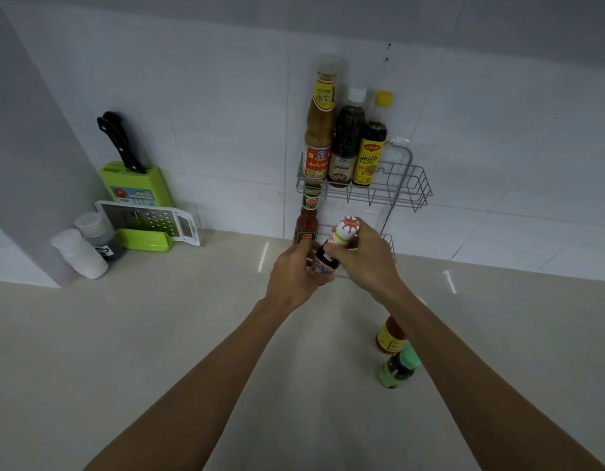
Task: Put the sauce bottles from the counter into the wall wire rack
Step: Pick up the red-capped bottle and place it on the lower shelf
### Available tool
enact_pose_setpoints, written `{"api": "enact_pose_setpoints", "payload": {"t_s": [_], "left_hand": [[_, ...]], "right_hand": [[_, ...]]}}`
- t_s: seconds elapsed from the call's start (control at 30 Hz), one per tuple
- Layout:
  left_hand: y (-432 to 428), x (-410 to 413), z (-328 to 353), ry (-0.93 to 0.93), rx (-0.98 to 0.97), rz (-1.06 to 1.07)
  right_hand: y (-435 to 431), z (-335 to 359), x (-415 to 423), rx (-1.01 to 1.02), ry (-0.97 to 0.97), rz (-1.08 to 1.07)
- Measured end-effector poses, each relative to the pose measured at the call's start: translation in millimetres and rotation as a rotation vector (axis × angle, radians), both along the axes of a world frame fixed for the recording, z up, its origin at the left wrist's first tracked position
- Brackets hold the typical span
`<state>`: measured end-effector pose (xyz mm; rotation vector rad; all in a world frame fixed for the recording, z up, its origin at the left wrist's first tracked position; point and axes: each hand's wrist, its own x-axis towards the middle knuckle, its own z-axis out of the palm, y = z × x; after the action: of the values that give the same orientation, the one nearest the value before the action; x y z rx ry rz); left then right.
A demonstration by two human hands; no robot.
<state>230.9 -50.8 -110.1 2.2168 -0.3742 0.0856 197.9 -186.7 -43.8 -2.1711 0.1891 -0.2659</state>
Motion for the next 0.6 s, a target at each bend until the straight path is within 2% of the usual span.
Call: {"api": "enact_pose_setpoints", "payload": {"t_s": [0.07, 0.23, 0.37, 0.6], "left_hand": [[-5, 15, -1, 0.033, 0.006, -0.019], [6, 57, -2, 0.116, 0.198, -0.064], [14, 81, -8, 0.137, 0.225, -0.053], [5, 107, -22, 0.175, 0.303, -0.075]], "right_hand": [[-6, -9, 7, -0.011, -0.031, 0.015], [-18, -33, 31, 0.022, -0.126, -0.037], [-22, -51, 54, 0.025, -0.159, -0.032], [-18, -76, 97, 0.017, -0.022, -0.005]]}}
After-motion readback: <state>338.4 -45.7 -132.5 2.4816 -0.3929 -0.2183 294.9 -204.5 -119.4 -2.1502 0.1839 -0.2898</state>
